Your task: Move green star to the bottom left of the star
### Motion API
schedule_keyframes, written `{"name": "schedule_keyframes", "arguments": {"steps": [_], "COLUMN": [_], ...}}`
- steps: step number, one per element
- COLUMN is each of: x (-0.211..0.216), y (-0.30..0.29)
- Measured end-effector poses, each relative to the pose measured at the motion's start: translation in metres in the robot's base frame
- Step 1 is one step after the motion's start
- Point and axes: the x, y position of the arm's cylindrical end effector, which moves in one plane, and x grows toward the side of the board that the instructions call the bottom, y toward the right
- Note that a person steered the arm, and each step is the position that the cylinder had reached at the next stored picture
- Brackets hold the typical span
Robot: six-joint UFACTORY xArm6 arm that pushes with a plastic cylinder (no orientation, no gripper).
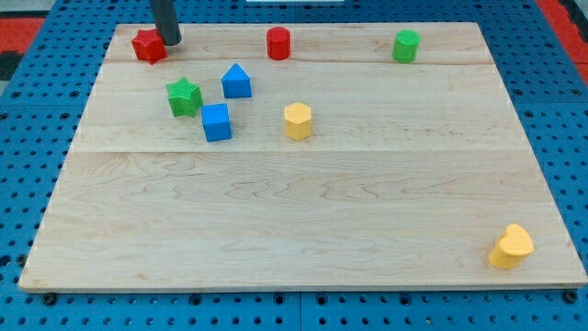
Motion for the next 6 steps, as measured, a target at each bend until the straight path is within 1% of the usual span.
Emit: {"name": "schedule_keyframes", "arguments": {"steps": [1, 2, 3, 4, 5, 6], "x": [0.000, 0.000, 0.002, 0.037, 0.057, 0.068], "y": [-0.010, 0.006, 0.034, 0.035, 0.016, -0.059]}}
